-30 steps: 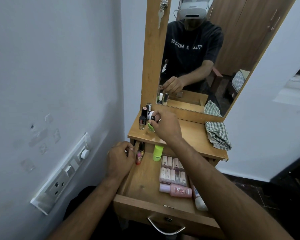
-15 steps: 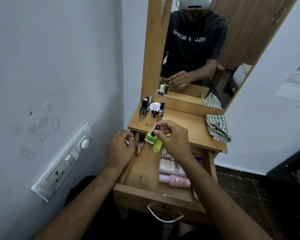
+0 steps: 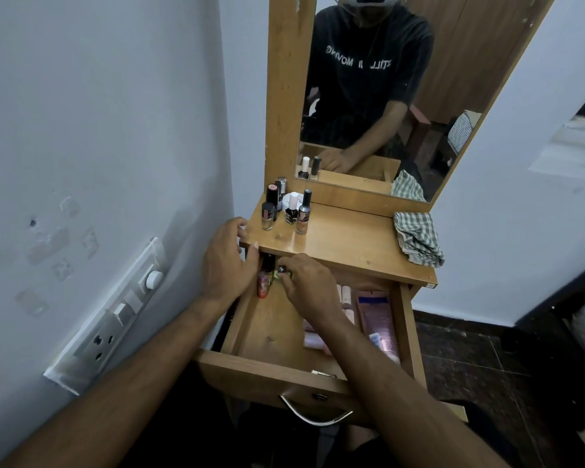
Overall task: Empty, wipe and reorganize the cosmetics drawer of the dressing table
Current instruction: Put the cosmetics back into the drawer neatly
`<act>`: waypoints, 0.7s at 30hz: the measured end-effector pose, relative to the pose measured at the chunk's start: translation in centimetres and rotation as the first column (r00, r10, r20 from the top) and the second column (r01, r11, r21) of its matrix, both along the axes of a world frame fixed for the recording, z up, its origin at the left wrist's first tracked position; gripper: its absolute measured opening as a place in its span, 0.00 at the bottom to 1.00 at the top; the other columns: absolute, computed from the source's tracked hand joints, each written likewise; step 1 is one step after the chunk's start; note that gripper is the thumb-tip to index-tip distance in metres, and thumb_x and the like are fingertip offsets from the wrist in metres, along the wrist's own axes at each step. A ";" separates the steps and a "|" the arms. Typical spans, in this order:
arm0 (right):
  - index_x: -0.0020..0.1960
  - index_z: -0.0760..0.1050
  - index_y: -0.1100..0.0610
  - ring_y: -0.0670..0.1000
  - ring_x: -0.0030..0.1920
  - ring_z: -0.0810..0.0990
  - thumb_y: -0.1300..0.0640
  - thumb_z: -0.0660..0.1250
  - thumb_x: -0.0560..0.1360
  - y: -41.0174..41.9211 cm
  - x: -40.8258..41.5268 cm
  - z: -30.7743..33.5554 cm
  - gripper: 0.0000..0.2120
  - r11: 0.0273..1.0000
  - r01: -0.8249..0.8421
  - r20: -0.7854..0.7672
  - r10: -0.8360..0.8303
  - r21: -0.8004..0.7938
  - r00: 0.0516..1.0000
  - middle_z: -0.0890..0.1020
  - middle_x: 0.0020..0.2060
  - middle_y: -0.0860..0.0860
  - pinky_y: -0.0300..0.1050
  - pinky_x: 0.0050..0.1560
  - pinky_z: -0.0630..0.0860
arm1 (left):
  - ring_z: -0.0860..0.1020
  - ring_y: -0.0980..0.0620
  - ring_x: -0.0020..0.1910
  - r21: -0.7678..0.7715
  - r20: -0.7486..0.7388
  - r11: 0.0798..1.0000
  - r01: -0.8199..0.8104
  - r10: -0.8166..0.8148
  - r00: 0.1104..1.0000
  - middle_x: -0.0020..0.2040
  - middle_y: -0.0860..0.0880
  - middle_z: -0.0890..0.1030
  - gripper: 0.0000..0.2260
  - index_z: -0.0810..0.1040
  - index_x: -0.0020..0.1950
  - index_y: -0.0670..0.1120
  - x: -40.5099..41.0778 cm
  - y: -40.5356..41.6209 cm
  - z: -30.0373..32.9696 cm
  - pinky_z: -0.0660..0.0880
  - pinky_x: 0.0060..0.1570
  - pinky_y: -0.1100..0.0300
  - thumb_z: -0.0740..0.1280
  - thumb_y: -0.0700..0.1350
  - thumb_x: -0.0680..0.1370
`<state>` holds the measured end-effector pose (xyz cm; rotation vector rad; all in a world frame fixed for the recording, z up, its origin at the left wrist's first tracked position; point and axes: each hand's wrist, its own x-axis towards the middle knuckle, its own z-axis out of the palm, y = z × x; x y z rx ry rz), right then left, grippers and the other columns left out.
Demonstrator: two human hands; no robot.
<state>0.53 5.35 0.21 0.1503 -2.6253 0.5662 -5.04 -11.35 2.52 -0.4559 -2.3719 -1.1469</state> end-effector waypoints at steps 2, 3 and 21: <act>0.57 0.81 0.54 0.53 0.45 0.81 0.58 0.70 0.76 -0.3 -0.4 -0.4 0.10 0.999 0.008 0.009 -0.008 0.048 1.000 0.82 0.48 0.51 0.48 0.41 0.77 | 0.74 0.55 0.45 -0.011 0.004 1.000 -0.007 0.007 1.000 0.56 0.49 0.77 0.20 0.72 0.67 0.44 -0.4 0.3 -0.1 0.74 0.45 0.59 0.70 0.44 0.77; 0.57 0.80 0.54 0.54 0.44 0.81 0.58 0.69 0.76 -0.4 -0.6 -0.5 0.09 0.998 0.013 0.016 -0.014 0.067 1.000 0.81 0.48 0.51 0.48 0.40 0.77 | 0.73 0.54 0.45 -0.012 0.006 1.000 -0.008 0.008 1.000 0.57 0.48 0.76 0.21 0.72 0.68 0.44 -0.5 0.3 -0.1 0.73 0.45 0.60 0.70 0.44 0.77; 0.61 0.80 0.53 0.52 0.45 0.83 0.57 0.70 0.76 -0.6 0.4 -2.1 0.14 0.997 -0.053 -0.014 0.052 -0.063 0.999 0.86 0.45 0.50 0.45 0.43 0.79 | 0.72 0.55 0.57 0.001 0.088 0.998 -0.057 0.056 0.995 0.60 0.48 0.75 0.22 0.70 0.69 0.44 -2.0 2.5 1.8 0.69 0.52 0.61 0.70 0.51 0.79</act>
